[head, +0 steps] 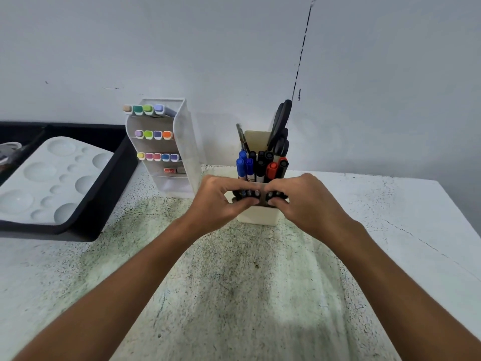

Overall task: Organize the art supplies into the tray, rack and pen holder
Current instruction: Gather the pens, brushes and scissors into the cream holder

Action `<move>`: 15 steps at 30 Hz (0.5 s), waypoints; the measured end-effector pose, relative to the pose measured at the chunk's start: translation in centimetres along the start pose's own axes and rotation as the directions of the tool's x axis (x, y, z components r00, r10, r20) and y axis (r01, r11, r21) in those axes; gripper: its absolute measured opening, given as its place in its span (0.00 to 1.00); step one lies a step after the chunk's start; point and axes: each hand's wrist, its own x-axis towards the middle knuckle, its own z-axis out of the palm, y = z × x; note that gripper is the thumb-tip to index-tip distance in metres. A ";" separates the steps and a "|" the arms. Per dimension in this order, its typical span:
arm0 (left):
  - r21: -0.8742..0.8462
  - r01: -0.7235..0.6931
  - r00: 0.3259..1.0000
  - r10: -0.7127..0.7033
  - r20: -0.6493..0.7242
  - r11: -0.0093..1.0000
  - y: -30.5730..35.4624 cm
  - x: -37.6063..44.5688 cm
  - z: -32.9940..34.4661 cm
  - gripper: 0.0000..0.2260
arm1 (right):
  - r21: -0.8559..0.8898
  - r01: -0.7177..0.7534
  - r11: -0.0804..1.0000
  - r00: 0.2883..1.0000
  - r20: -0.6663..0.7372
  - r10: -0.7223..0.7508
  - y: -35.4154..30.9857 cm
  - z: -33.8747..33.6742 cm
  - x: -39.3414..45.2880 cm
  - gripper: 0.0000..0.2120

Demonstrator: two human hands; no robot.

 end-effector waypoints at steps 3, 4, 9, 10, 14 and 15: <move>-0.042 0.037 0.998 -0.035 0.051 0.998 -0.3 -0.2 0.0 0.12 | 0.053 -0.022 0.998 0.999 -0.026 0.024 0.4 0.9 -0.3 0.08; -0.050 0.055 0.997 -0.052 0.060 0.997 -0.4 -0.2 -0.1 0.12 | 0.102 -0.032 0.994 0.999 -0.037 0.036 0.7 1.2 -0.4 0.08; -0.100 0.078 0.995 -0.071 0.071 0.992 -0.8 -0.6 -0.3 0.21 | 0.382 -0.111 0.917 0.993 0.014 0.114 1.5 2.2 -1.5 0.19; -0.100 0.086 0.995 -0.081 0.058 0.991 -1.0 -0.8 -0.4 0.22 | 0.414 -0.131 0.901 0.991 0.022 0.134 1.6 2.3 -1.7 0.21; -0.107 0.131 0.991 -0.133 -0.018 0.986 -1.8 -1.6 -0.5 0.20 | 0.480 -0.169 0.861 0.978 -0.026 0.207 2.4 2.8 -2.0 0.25; -0.098 0.131 0.990 -0.135 -0.030 0.986 -1.8 -1.7 -0.4 0.18 | 0.489 -0.174 0.855 0.975 -0.036 0.219 2.5 3.0 -2.0 0.25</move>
